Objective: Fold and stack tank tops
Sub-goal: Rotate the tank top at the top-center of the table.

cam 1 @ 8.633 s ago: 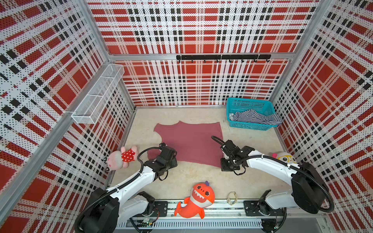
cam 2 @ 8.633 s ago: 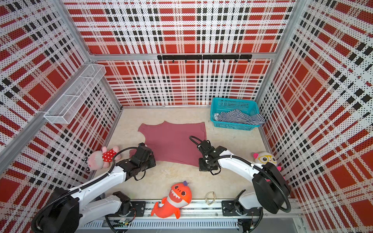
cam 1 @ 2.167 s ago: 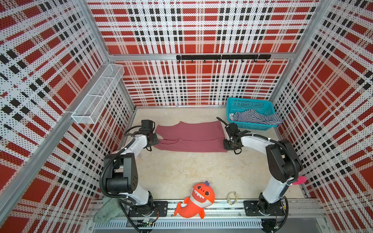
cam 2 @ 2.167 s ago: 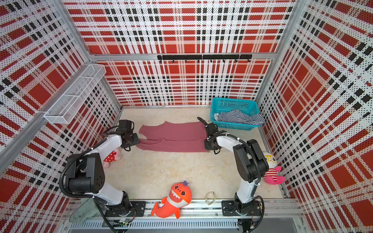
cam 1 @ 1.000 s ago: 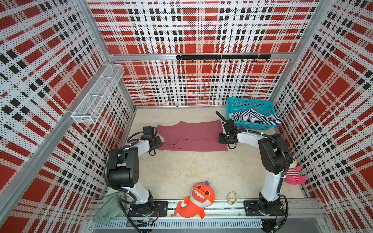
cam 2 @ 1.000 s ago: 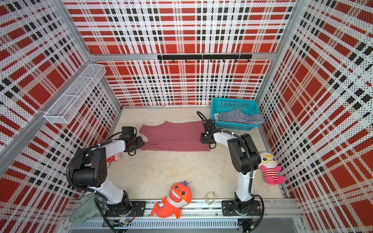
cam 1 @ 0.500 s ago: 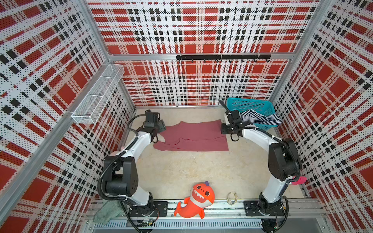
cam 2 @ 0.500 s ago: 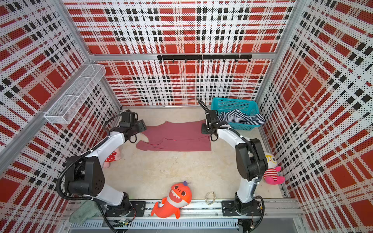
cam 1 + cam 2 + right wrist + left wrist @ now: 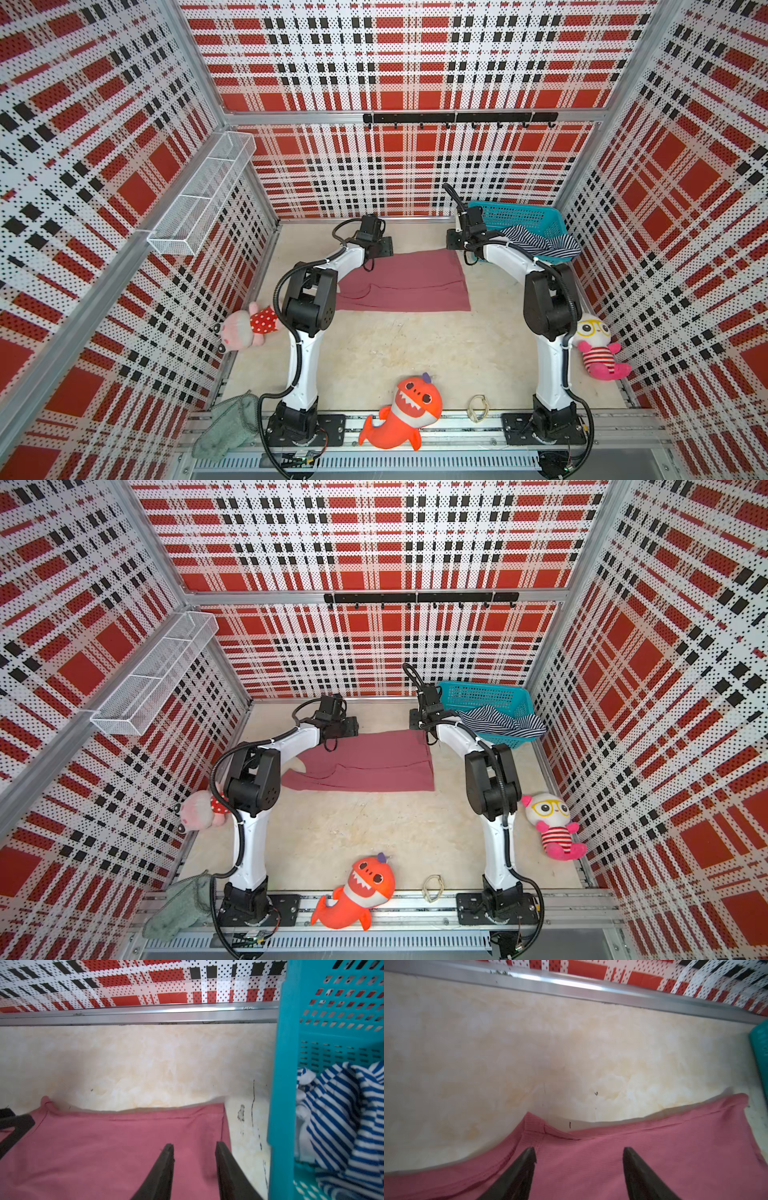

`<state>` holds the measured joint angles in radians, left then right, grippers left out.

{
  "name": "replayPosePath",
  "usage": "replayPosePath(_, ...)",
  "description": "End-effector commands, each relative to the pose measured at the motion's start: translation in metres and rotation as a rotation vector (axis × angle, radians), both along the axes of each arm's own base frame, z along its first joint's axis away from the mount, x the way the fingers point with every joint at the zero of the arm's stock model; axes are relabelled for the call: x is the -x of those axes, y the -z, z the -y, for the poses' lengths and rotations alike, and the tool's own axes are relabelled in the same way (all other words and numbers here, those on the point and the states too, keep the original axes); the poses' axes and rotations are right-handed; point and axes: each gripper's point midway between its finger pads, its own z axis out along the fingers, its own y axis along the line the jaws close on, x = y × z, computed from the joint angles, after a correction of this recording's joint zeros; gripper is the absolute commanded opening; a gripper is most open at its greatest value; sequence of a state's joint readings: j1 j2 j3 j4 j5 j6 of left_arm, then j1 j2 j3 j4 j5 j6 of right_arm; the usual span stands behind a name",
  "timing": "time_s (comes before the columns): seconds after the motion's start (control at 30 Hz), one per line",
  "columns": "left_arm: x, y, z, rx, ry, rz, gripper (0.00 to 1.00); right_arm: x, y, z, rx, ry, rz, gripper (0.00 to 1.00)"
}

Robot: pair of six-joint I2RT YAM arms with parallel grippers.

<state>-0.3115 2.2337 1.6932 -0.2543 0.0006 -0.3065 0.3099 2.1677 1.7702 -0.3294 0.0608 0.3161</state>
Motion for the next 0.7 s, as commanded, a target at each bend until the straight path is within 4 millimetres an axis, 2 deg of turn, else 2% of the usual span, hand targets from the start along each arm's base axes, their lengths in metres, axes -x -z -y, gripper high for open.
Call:
replayPosePath(0.0, -0.010, -0.014, 0.008, 0.045, 0.010, 0.048, 0.73, -0.017, 0.010, 0.009, -0.003, -0.003, -0.015, 0.40)
replayPosePath(0.1, -0.014, -0.009, 0.003, 0.074, -0.012, 0.059, 0.82, -0.023, 0.024, 0.008, 0.007, -0.011, -0.045, 0.42)
replayPosePath(0.23, -0.019, -0.002, -0.003, 0.086, -0.034, 0.059, 0.83, -0.025, 0.041, 0.004, 0.000, -0.025, -0.081, 0.42)
replayPosePath(0.37, -0.021, 0.011, -0.006, 0.106, -0.057, 0.036, 0.76, -0.025, 0.049, 0.004, 0.011, -0.017, -0.099, 0.42)
replayPosePath(0.5, -0.021, 0.021, -0.005, 0.118, -0.070, 0.025, 0.67, -0.026, 0.048, 0.003, 0.066, -0.012, -0.096, 0.42)
replayPosePath(0.67, -0.020, 0.038, -0.011, 0.104, -0.090, 0.000, 0.57, -0.027, 0.054, 0.015, 0.139, 0.033, -0.133, 0.46)
